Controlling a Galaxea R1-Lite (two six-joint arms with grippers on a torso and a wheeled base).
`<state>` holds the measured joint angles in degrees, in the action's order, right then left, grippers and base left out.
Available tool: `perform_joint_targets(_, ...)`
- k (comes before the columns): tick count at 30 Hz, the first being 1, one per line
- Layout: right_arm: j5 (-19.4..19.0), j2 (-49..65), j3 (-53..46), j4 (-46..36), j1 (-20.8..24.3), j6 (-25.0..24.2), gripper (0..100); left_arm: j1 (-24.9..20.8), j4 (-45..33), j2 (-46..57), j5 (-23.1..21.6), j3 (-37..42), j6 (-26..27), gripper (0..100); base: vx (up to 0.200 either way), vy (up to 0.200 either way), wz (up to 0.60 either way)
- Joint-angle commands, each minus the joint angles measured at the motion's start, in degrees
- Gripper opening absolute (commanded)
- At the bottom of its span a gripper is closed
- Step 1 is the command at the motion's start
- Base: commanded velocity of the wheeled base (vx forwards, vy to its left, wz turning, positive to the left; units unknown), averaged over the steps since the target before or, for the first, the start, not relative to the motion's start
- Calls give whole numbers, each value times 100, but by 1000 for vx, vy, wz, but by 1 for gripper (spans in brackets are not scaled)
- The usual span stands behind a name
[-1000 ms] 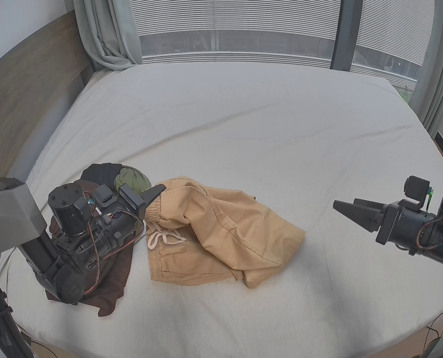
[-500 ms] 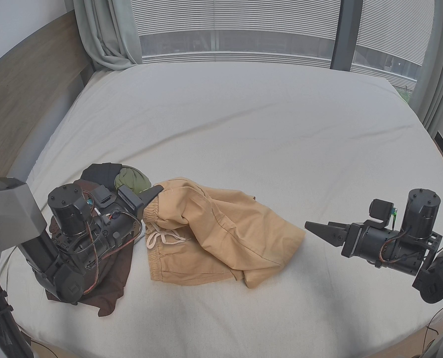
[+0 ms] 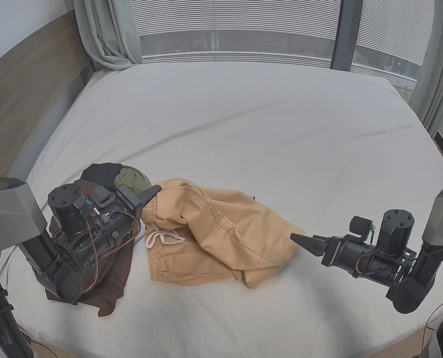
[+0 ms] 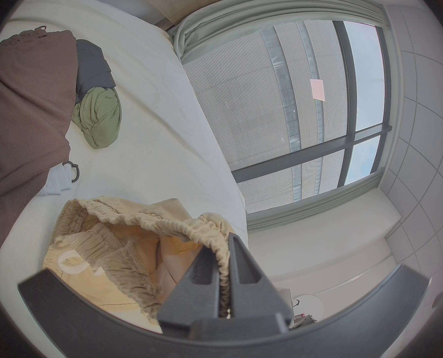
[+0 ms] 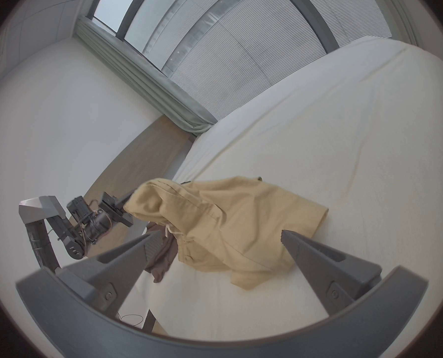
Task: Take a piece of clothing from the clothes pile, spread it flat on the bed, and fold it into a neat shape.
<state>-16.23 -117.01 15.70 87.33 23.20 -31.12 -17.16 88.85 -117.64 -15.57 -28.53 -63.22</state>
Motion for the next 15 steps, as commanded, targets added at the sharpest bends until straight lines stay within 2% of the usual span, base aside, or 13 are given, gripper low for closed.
perform_joint_targets(1, -12, -587, -23, 100, 9, -34, 100, 29, 1, -31, 1, -13, -6, 0, 0, 0, 0)
perform_joint_targets(10, -30, -1184, 47, 100, 9, -69, 100, 47, 1, -66, 1, -21, 3, 0, 0, 0, 0)
perform_joint_targets(15, -65, -1518, 293, 100, 9, -430, 100, 64, 1, -93, 10, -48, 3, 0, 0, 0, 0)
